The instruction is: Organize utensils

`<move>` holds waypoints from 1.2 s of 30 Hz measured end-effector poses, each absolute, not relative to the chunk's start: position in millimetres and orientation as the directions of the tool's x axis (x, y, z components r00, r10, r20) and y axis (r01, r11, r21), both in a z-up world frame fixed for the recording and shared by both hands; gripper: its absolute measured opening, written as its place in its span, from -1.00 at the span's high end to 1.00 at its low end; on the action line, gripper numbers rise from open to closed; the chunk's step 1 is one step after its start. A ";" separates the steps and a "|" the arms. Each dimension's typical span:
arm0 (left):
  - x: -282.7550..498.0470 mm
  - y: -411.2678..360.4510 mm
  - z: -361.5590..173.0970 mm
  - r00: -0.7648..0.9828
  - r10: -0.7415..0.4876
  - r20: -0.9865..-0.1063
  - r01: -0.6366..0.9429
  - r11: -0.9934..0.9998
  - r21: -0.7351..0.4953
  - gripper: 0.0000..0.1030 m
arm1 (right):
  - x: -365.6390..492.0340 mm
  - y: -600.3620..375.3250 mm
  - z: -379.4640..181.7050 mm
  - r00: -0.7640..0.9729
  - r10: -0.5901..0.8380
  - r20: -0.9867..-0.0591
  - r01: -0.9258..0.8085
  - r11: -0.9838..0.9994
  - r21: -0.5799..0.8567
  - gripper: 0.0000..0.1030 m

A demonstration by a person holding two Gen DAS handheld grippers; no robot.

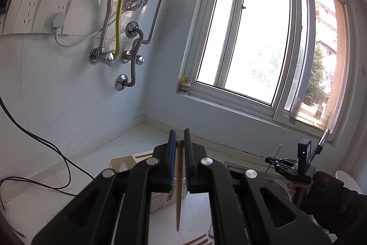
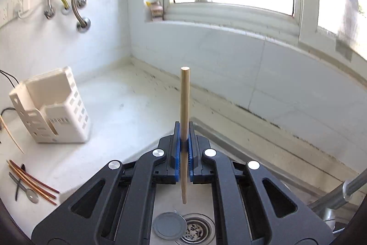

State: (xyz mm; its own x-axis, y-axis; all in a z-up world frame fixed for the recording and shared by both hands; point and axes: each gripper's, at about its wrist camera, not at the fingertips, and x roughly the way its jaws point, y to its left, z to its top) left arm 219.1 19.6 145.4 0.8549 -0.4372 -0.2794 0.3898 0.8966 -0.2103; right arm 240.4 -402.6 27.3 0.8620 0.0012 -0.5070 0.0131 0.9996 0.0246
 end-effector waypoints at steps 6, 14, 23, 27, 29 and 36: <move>222.9 36.2 165.8 0.900 -0.400 -0.172 0.356 0.903 -0.240 0.88 | 231.6 -361.7 131.0 0.938 0.161 -0.306 -0.139 0.986 0.092 0.90; 241.6 51.5 205.3 0.923 -0.382 -0.051 0.354 0.893 -0.280 0.88 | 261.8 -281.9 193.8 0.922 0.325 -0.209 -0.313 0.946 0.091 0.90; 271.1 57.6 225.5 0.956 -0.294 0.009 0.289 0.934 -0.212 0.88 | 301.6 -229.7 167.1 0.889 0.365 -0.277 -0.363 0.930 0.062 0.90; 281.5 59.1 217.2 0.953 -0.301 -0.021 0.290 0.934 -0.207 0.88 | 310.4 -221.3 155.8 0.875 0.380 -0.298 -0.377 0.923 0.071 0.90; 281.1 60.5 212.0 0.949 -0.313 -0.033 0.301 0.934 -0.194 0.88 | 312.5 -219.5 152.5 0.870 0.384 -0.308 -0.380 0.922 0.075 0.90; 270.9 77.2 191.6 0.929 -0.342 -0.141 0.315 0.931 -0.186 0.88 | 312.2 -219.9 140.4 0.860 0.398 -0.319 -0.387 0.917 0.101 0.90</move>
